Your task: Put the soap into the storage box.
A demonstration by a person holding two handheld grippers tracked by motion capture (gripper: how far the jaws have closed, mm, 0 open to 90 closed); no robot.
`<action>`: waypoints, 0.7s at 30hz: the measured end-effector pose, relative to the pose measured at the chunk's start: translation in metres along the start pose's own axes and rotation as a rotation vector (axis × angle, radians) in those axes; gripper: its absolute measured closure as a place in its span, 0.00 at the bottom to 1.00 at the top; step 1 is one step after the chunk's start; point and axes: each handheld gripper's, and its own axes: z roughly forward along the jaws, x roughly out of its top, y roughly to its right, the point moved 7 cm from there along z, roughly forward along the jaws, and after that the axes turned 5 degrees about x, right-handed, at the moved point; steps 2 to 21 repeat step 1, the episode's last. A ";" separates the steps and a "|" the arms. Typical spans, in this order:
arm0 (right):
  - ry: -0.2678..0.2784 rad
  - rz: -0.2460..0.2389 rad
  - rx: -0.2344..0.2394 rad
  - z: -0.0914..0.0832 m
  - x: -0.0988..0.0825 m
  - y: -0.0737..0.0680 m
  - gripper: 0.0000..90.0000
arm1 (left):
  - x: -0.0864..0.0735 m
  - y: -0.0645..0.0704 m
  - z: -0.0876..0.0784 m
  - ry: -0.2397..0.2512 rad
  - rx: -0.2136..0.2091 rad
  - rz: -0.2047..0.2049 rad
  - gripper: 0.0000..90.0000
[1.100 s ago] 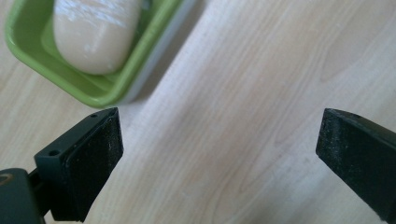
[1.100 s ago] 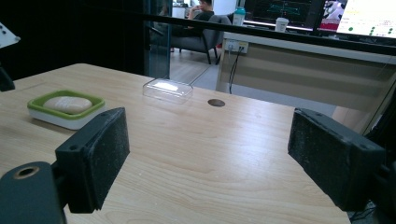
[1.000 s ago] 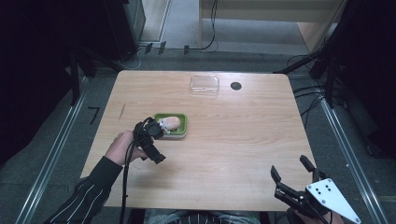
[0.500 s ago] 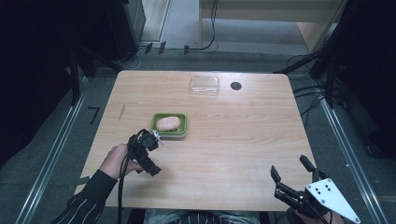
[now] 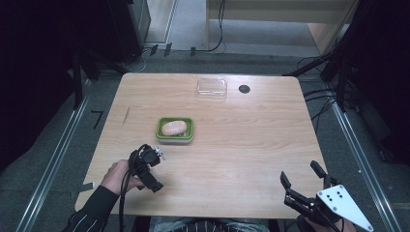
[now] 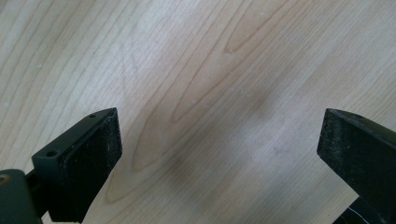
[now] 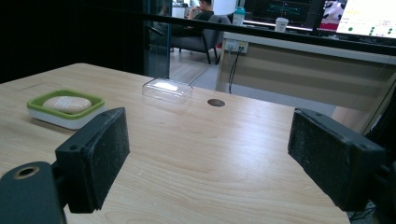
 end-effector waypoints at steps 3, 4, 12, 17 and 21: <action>0.000 0.000 0.000 0.000 0.000 0.000 0.15 | 0.000 0.000 0.000 0.000 0.000 0.000 0.01; 0.000 0.000 0.000 0.000 0.000 0.000 0.15 | 0.000 0.000 0.000 0.000 0.000 0.000 0.01; 0.000 0.000 0.000 0.000 0.000 0.000 0.15 | 0.000 0.000 0.000 0.000 0.000 0.000 0.01; 0.000 0.000 0.000 0.000 0.000 0.000 0.15 | 0.000 0.000 0.000 0.000 0.000 0.000 0.01; 0.000 0.000 0.000 0.000 0.000 0.000 0.15 | 0.000 0.000 0.000 0.000 0.000 0.000 0.01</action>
